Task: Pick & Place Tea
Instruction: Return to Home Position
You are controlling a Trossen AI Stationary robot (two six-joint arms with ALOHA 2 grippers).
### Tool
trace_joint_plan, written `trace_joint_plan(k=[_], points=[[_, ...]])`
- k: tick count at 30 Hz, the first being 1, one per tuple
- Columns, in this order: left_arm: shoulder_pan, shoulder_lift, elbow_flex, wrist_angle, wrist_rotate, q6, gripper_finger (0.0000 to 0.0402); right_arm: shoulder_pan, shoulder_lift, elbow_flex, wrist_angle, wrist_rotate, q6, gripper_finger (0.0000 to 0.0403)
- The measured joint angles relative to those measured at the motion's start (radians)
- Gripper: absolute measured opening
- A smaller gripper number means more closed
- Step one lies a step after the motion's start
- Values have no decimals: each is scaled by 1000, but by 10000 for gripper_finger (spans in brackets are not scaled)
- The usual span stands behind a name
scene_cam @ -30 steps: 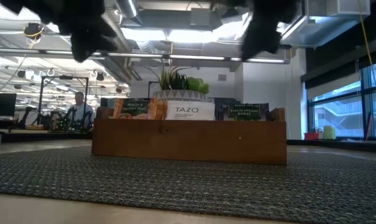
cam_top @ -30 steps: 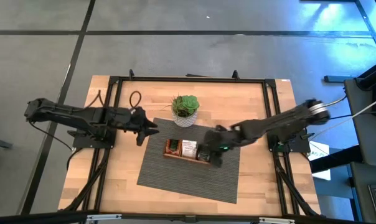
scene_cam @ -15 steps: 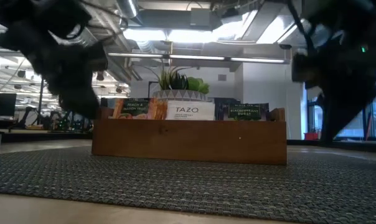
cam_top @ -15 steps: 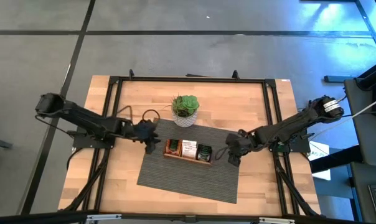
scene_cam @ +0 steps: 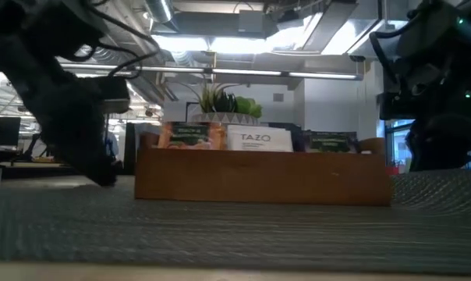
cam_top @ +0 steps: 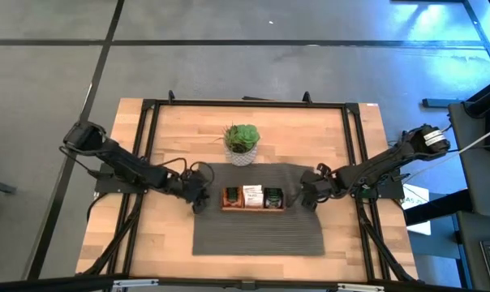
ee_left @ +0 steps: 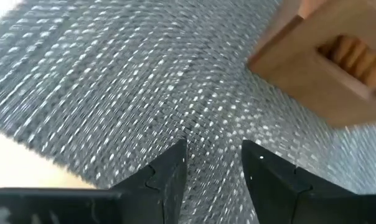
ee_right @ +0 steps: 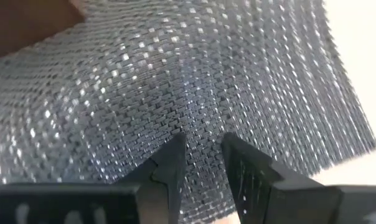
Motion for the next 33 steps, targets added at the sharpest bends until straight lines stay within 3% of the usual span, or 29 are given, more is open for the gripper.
trace_joint_plan(k=[4, 12, 22, 33], points=[[-62, -13, 17, -7, 24, -34, 148, -1, 4, 12, -5, 38, -17, 113], [-113, -16, 22, -145, -55, -171, 148, -3, 4, 18, -2, 2, -27, 113], [-107, -15, 19, -201, -141, -179, 148, -3, 4, 19, 2, -48, -29, 113], [-161, -112, 27, -238, -123, -159, 148, 8, -77, 11, -10, -38, -32, 113]])
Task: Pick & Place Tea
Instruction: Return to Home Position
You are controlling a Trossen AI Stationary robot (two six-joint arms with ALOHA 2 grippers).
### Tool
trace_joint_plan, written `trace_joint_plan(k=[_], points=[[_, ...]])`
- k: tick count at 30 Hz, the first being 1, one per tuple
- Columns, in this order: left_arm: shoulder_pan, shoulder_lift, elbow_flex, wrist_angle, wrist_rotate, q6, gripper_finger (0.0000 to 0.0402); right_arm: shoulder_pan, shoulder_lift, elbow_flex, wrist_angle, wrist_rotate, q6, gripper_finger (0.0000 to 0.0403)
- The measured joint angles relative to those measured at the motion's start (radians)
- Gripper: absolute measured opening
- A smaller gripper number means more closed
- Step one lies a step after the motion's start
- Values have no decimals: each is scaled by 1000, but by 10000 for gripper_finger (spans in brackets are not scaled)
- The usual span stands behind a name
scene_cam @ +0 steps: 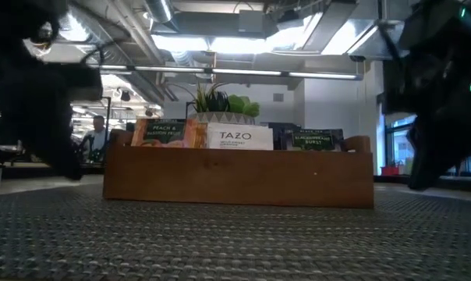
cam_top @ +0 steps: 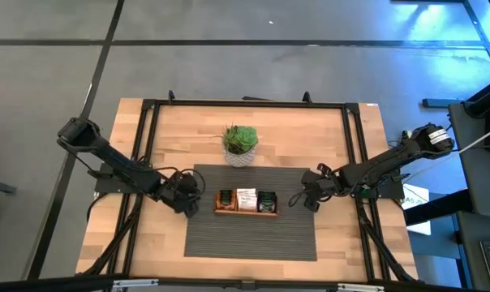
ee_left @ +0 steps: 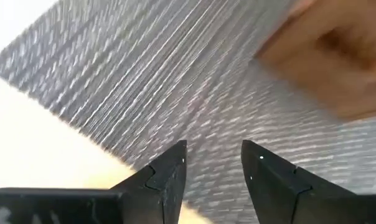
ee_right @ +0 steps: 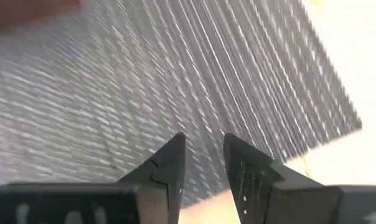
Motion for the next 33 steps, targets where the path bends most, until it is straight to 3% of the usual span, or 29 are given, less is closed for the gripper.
trace_joint_plan(k=[6, 8, 13, 17, 19, 22, 26, 33], points=[[-47, -151, 24, -73, -75, 19, 148, 8, -121, 25, 10, -1, 11, 113], [-55, -205, 35, -26, -116, 62, 148, 12, -159, 41, 58, 9, 27, 113], [-69, -296, 46, 207, -139, 175, 148, 81, -266, 100, 164, -32, -147, 113], [-80, -326, 48, 340, -136, 340, 148, 135, -342, 135, 155, -181, -238, 113], [-79, -331, 48, 361, -144, 411, 148, 166, -383, 114, 207, -197, -335, 113], [-70, -336, 47, 398, -177, 479, 148, 184, -497, 45, 290, -214, -406, 113], [-38, -390, 40, 414, -137, 580, 148, 184, -699, -54, 320, -274, -442, 113], [48, -580, -106, 547, -65, 718, 148, 164, -1037, -171, 210, -272, -461, 113]])
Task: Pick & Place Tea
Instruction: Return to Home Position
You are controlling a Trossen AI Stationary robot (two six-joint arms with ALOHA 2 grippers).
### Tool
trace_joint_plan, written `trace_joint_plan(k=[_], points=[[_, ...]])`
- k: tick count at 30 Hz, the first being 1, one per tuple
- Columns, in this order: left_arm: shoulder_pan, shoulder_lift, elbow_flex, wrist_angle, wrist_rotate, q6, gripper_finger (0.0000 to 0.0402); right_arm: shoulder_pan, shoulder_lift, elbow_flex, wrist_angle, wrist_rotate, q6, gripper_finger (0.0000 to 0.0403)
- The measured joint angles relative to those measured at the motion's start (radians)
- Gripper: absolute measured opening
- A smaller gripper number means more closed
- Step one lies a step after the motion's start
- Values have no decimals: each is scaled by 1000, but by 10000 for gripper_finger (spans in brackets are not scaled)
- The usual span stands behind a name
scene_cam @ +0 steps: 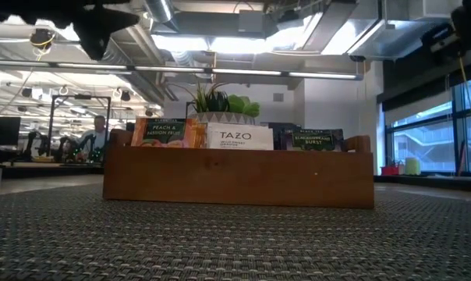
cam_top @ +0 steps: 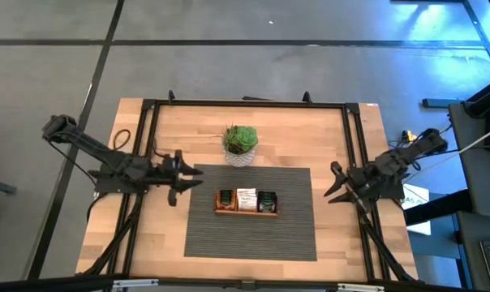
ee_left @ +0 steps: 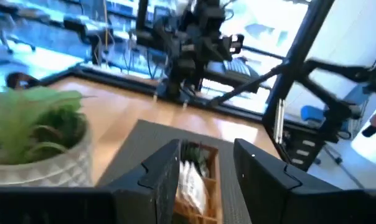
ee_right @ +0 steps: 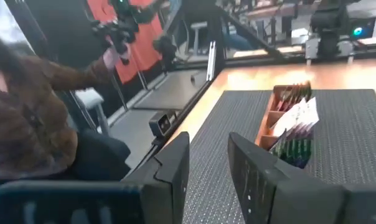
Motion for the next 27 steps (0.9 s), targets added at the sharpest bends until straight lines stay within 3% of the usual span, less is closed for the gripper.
trace_joint_plan(k=[6, 11, 21, 27], points=[[44, -210, -116, -11, -55, 38, 148, -1, -227, -41, -132, 30, -12, 113], [64, -387, -189, -38, 0, 72, 148, -10, -225, -21, -172, 129, -72, 113], [69, -705, -253, -260, -19, 91, 148, -11, -224, -33, -117, 128, -89, 113], [70, -718, -254, -289, -31, 91, 148, -11, -224, -101, -4, 127, -132, 113]])
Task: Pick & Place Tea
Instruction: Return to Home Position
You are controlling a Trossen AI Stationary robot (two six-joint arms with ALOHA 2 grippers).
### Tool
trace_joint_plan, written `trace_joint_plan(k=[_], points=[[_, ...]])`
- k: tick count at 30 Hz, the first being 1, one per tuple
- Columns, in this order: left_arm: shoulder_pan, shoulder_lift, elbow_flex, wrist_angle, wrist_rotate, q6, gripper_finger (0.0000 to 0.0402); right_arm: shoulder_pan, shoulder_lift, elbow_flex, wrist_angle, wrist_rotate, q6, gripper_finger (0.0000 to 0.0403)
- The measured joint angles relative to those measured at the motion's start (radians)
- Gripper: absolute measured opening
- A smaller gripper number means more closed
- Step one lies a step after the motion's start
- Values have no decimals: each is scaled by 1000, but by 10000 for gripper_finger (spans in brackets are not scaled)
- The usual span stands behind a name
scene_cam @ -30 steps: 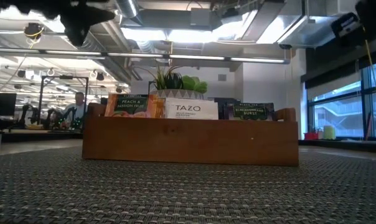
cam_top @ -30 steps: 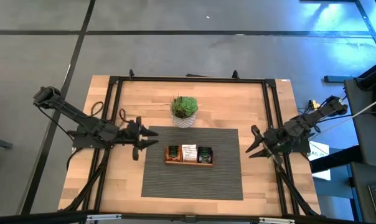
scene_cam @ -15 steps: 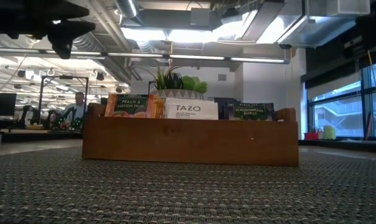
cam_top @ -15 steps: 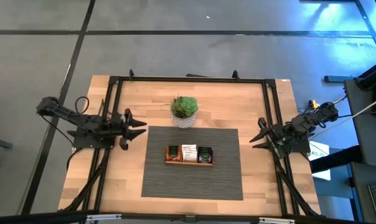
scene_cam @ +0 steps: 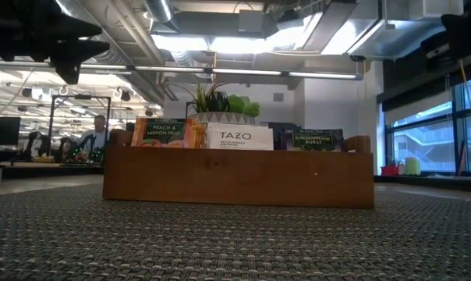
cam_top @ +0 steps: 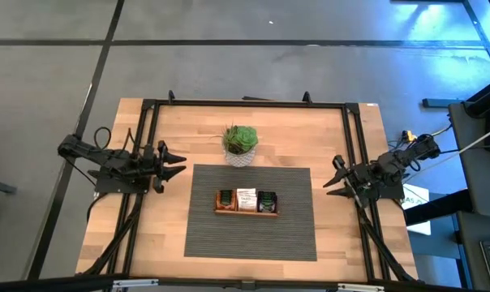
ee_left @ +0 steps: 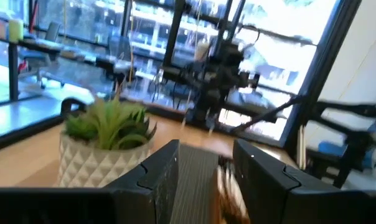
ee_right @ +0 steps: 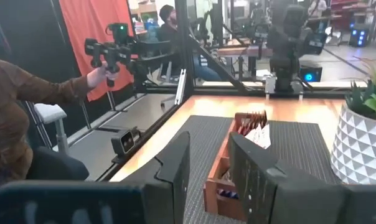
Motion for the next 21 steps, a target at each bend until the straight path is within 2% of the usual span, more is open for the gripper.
trace_joint_plan(k=[12, 21], points=[[0, -3, 1, -42, 8, -17, 148, -1, 0, -178, 292, -1, -60, 113], [0, -3, 1, -61, 9, 40, 148, -2, 0, -178, 271, 53, -109, 113]])
